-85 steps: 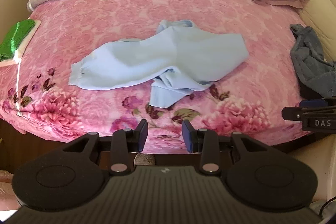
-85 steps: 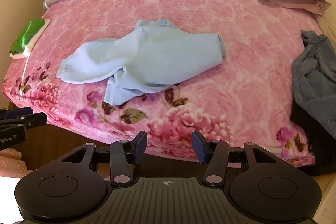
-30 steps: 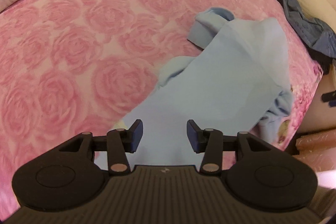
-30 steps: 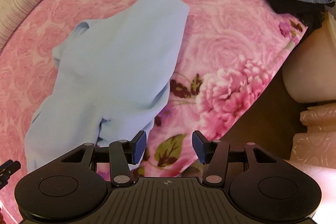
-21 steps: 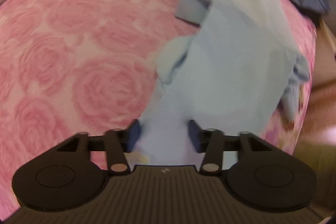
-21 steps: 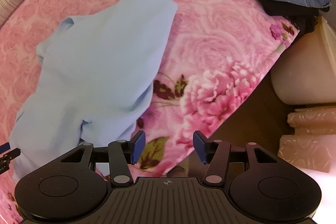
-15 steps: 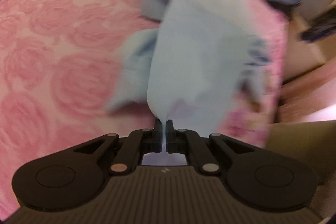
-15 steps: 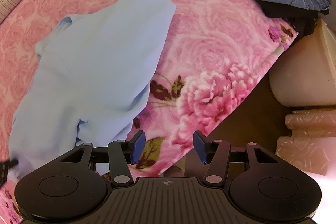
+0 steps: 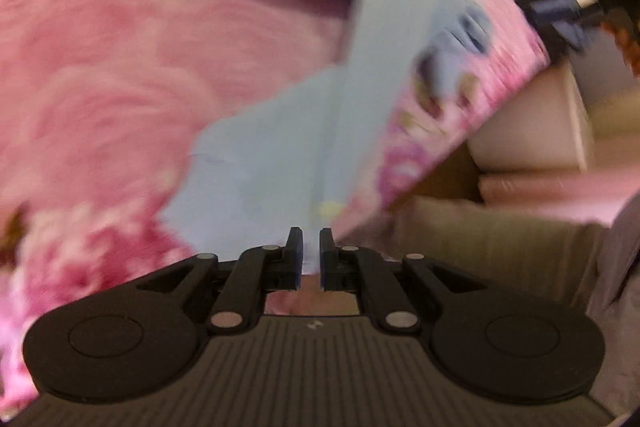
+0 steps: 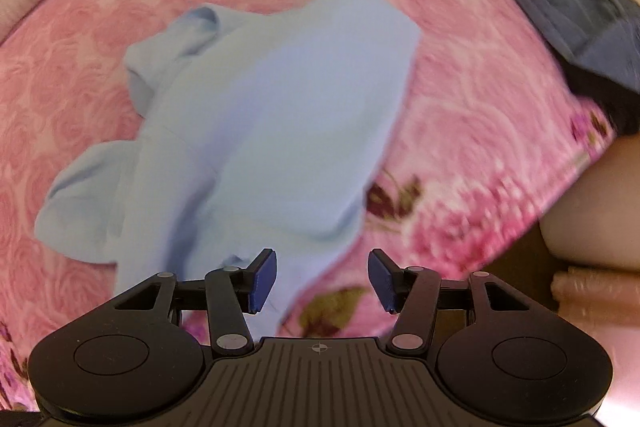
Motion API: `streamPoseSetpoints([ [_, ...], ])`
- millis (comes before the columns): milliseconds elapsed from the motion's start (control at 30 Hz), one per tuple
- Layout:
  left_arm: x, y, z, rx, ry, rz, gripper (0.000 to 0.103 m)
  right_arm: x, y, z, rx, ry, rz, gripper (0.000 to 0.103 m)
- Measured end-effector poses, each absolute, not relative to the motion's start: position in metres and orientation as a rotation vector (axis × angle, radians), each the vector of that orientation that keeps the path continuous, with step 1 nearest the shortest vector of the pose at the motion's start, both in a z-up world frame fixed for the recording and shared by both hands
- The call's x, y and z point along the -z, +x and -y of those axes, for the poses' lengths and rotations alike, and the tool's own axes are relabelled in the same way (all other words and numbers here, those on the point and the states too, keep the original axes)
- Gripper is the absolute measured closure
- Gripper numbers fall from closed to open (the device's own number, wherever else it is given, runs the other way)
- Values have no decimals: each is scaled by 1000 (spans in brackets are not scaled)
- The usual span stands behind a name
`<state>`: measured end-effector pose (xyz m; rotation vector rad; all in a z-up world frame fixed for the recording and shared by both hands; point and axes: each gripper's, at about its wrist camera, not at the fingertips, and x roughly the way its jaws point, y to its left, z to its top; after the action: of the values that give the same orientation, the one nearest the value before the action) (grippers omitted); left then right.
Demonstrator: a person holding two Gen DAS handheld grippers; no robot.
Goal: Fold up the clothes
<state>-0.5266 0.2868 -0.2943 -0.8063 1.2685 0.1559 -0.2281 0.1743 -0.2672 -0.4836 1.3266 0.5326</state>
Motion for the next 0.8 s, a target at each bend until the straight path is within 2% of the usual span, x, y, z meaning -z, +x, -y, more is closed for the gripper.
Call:
streamPoseSetpoints([
  [67,283,-544,-301,-265,-824,-1225,97,269,-232,-190,-582,-456,-1315,45],
  [133,271,-555,-317,-376,-838,-1177,93,274,-239,-207,-630,-418,-1314,31],
  [167,265,-552,-326,-415,-844,-1153,93,280,-244,-215,-649,-410,-1324,28],
  [333,247,-541,-360,-531,-914,-1000,92,325,-263,-248,-671,-432,-1352,26],
  [367,246,-537,-363,-527,-911,-997,92,334,-264,-250,-649,-453,-1333,31],
  [400,246,-532,-365,-522,-905,-997,92,340,-263,-247,-644,-455,-1302,77],
  [433,245,-528,-367,-516,-900,-996,92,338,-259,-239,-650,-428,-1292,102],
  [700,241,-464,-373,-377,-814,-1019,92,253,-202,-98,-454,-300,-1139,102],
  [800,244,-421,-362,-295,-769,-1035,90,247,-159,-35,-279,-226,-1172,102],
])
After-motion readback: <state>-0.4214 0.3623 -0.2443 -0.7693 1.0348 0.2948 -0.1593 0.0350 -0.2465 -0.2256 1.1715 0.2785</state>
